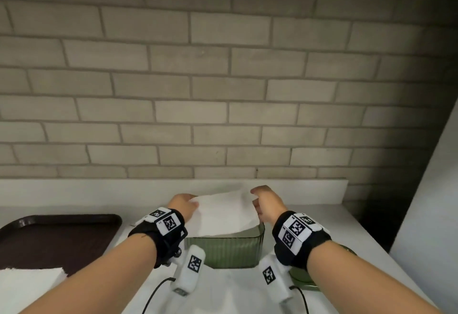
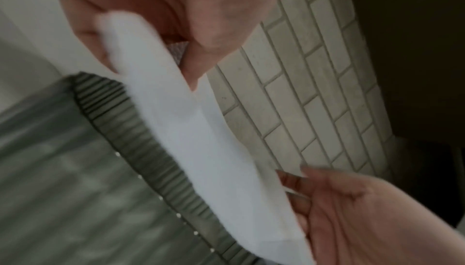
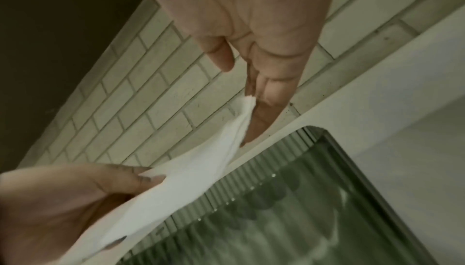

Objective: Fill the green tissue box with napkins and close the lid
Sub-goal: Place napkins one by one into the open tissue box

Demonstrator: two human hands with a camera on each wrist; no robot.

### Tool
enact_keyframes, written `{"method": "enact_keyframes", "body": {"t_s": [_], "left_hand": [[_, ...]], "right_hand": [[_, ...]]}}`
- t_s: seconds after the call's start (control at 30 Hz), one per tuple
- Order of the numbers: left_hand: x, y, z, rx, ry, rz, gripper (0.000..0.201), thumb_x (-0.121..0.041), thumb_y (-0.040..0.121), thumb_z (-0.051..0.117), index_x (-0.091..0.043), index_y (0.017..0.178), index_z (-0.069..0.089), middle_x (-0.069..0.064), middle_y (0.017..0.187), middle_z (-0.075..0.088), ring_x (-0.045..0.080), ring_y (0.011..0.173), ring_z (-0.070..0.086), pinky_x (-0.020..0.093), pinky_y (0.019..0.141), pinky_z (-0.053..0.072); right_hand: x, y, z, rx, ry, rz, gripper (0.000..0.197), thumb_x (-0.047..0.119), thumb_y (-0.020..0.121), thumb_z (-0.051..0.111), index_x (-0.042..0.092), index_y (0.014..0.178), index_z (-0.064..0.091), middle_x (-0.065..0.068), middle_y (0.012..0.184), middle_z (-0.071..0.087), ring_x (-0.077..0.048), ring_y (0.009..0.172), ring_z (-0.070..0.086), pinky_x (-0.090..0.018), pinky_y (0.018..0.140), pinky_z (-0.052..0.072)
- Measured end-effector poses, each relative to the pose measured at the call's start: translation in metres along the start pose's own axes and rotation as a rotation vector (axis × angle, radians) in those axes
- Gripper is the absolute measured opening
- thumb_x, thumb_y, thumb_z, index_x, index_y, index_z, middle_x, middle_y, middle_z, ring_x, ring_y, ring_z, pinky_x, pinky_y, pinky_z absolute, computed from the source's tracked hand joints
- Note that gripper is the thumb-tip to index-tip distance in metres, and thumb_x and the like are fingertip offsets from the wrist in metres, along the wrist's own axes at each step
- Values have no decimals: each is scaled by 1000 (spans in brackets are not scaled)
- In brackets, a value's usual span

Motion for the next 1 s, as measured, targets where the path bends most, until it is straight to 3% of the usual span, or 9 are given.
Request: {"method": "enact_keyframes", "body": {"t_s": [0.03, 0.13, 0.33, 0.43, 0.57, 0.7, 0.77, 0.9, 1.0], "left_hand": [[-2, 3, 3, 12, 28, 10, 32, -12, 95, 48, -6, 125, 58, 12, 127, 60, 26, 117, 56, 25, 93, 41], [-4, 10, 8, 12, 154, 69, 31, -15, 94, 51, -11, 123, 60, 8, 129, 59, 23, 120, 53, 22, 95, 38], [-5, 13, 19, 51, 462, 197, 31, -15, 92, 52, -17, 123, 55, 2, 124, 56, 17, 118, 53, 17, 87, 38], [-6, 12, 26, 77, 602, 256, 39, -22, 90, 57, -17, 128, 48, 2, 124, 47, 20, 119, 49, 23, 93, 38], [-14, 9, 33, 43, 737, 344, 48, -27, 84, 65, -16, 127, 47, 4, 132, 37, 22, 123, 39, 33, 95, 42], [-23, 9, 43, 229, 822, 281, 47, -32, 81, 68, -13, 122, 55, 4, 112, 53, 21, 107, 55, 30, 90, 46], [-21, 13, 47, 333, 868, 234, 48, -31, 81, 69, -12, 123, 58, -1, 99, 50, 19, 106, 59, 27, 90, 46], [-14, 24, 53, 395, 903, 277, 44, -19, 89, 61, -10, 131, 53, -2, 99, 41, 11, 93, 44, 24, 81, 40], [-10, 31, 56, 441, 970, 258, 44, -11, 91, 56, -10, 135, 49, -6, 77, 40, 9, 79, 42, 19, 64, 37]], "right_hand": [[-1, 1, 0, 14, -40, -7, 22, 27, 87, 51, 19, 107, 50, 3, 79, 49, -12, 65, 47, -22, 56, 40], [-5, -2, 4, 13, -180, -68, 34, 6, 83, 54, 20, 114, 50, 3, 86, 49, -14, 77, 53, -17, 53, 41], [-9, -3, 19, 113, -481, -119, 45, -4, 83, 42, 10, 125, 43, -3, 100, 47, -16, 88, 50, -20, 71, 42], [-6, -7, 24, 128, -632, -150, 49, -6, 81, 41, 9, 128, 38, -9, 112, 50, -21, 97, 55, -27, 85, 47], [1, -10, 30, 148, -862, -235, 47, -5, 82, 45, 7, 128, 42, -14, 128, 40, -27, 112, 50, -32, 94, 45], [2, 8, 47, 280, -937, -253, 49, 10, 80, 65, 6, 126, 51, -10, 118, 51, -30, 114, 54, -34, 94, 48], [-3, 22, 53, 429, -1001, -215, 57, 15, 81, 68, 11, 134, 49, -10, 132, 52, -29, 122, 52, -35, 101, 45], [-10, 44, 62, 564, -1029, -222, 69, 15, 80, 68, 22, 142, 40, -2, 148, 40, -23, 132, 43, -32, 106, 37], [-28, 62, 77, 598, -1154, -216, 65, 17, 79, 65, 31, 138, 43, 2, 143, 47, -27, 125, 51, -38, 101, 44]]}}
Point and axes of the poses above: each hand's wrist, its own y-axis towards the middle knuckle, its own z-axis out of the palm, x = y × z, the point moved 2 cm from there along y, towards the middle knuckle
